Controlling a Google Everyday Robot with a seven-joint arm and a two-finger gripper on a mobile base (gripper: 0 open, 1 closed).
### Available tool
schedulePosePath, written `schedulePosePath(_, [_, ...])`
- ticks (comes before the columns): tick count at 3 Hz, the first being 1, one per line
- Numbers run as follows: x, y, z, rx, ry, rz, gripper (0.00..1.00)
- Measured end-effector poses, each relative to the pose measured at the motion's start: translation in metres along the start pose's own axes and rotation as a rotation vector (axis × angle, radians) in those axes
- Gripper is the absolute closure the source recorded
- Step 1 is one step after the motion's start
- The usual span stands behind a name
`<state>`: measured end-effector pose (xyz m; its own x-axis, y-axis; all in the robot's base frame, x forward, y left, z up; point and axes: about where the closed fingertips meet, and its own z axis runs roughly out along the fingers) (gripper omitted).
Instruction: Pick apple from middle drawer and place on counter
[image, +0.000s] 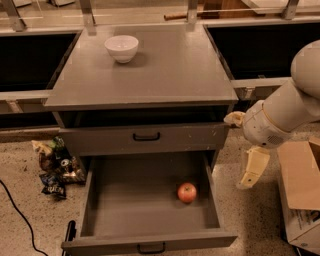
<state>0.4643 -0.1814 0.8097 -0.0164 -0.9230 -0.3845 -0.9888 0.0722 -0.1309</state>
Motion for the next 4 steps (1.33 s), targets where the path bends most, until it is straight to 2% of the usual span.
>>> schedulePosePath(1, [0.0,0.0,0.0,0.0,0.0,0.0,0.0])
schedulePosePath(2, [0.004,-0.001,0.025,-0.009,-0.031,-0.014,0.0])
schedulePosePath(4, [0.024,-0.004,0.127,-0.04,-0.166,-0.045,0.0])
